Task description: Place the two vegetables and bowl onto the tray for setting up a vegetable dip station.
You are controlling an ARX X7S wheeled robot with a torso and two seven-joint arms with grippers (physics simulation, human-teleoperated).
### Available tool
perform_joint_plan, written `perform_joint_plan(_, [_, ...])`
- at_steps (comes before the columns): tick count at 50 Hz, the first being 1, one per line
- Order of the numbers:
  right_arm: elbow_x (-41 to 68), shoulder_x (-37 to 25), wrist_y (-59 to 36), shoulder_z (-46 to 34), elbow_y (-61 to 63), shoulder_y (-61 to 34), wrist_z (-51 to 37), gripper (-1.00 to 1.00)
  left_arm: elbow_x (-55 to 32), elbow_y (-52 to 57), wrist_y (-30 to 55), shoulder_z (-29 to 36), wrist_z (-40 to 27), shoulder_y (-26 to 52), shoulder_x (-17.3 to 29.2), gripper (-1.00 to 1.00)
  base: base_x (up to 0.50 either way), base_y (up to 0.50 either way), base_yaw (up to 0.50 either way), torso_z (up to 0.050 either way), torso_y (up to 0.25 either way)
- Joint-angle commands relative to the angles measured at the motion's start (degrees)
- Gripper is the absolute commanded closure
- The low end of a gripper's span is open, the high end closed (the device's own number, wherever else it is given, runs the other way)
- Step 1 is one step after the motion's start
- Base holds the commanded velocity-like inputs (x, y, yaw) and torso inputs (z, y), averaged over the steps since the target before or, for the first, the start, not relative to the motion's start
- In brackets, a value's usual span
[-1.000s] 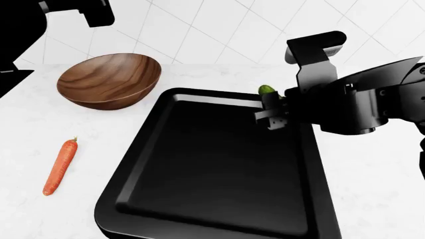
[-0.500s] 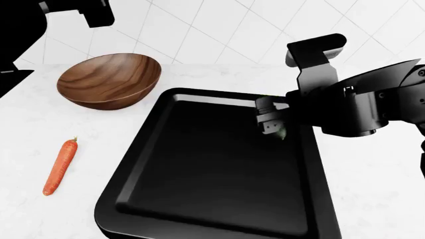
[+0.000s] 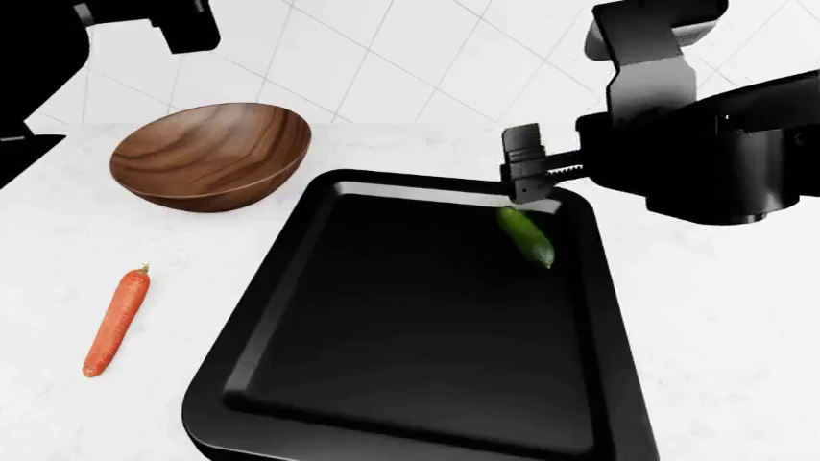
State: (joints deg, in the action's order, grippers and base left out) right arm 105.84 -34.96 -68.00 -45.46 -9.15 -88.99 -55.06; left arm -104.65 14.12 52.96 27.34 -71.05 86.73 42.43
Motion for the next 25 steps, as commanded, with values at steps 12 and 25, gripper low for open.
perform_joint_plan(12, [4.5,-6.8,10.0,9.2,16.1,-0.2,-12.3,-1.0,-10.1,5.0,-0.2,1.5,-4.5,-5.0,1.6,-1.0,0.0,0.0,0.0,0.0,0.0])
perform_joint_plan(25, [8.3,-11.9,12.4,11.6,21.4,2.2,-16.3,-1.0,-35.2,15.2,-4.2,7.5,-18.5,-0.1,14.2,-1.0,0.0,0.0,0.0,0.0,0.0])
